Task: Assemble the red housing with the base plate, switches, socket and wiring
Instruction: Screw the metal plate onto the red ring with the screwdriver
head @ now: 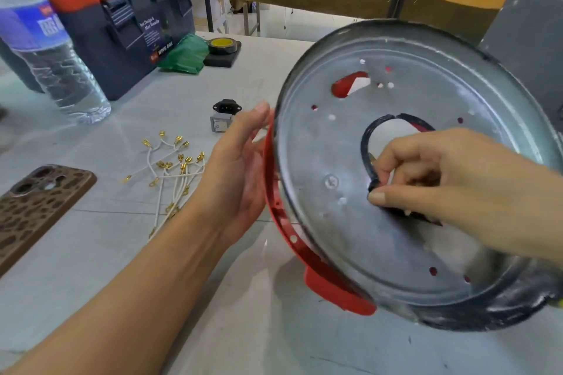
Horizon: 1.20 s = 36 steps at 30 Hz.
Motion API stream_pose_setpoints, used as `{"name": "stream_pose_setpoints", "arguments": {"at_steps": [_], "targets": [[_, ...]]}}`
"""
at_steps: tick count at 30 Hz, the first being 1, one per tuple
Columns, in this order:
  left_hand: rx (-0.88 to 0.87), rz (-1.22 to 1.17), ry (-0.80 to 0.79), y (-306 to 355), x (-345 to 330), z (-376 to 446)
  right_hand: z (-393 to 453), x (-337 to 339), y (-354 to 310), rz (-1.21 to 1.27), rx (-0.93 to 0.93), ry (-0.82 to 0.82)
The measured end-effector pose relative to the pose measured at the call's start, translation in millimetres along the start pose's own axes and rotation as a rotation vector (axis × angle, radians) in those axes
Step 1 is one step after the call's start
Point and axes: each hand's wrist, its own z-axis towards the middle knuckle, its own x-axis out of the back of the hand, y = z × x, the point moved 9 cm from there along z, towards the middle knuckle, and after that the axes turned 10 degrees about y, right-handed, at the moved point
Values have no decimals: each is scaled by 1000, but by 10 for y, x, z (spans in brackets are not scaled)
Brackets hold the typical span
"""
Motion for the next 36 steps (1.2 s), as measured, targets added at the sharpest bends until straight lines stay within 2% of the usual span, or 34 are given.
{"name": "stream_pose_setpoints", "arguments": {"at_steps": [5, 13, 18, 29, 36], "targets": [[1, 40, 76, 23, -1, -9, 73, 77, 140, 130, -56, 10], [-11, 68, 49, -31, 33, -21, 31, -116, -11, -21, -25, -50], [-45, -4, 43, -21, 44, 10, 1, -157, -76, -106, -3, -56], [-43, -91, -9, 20, -20, -15, 13, -163, -69, -164, -24, -63], [-42, -22, -53, 51, -56, -51, 47, -175, -71, -190, -12, -69]]}}
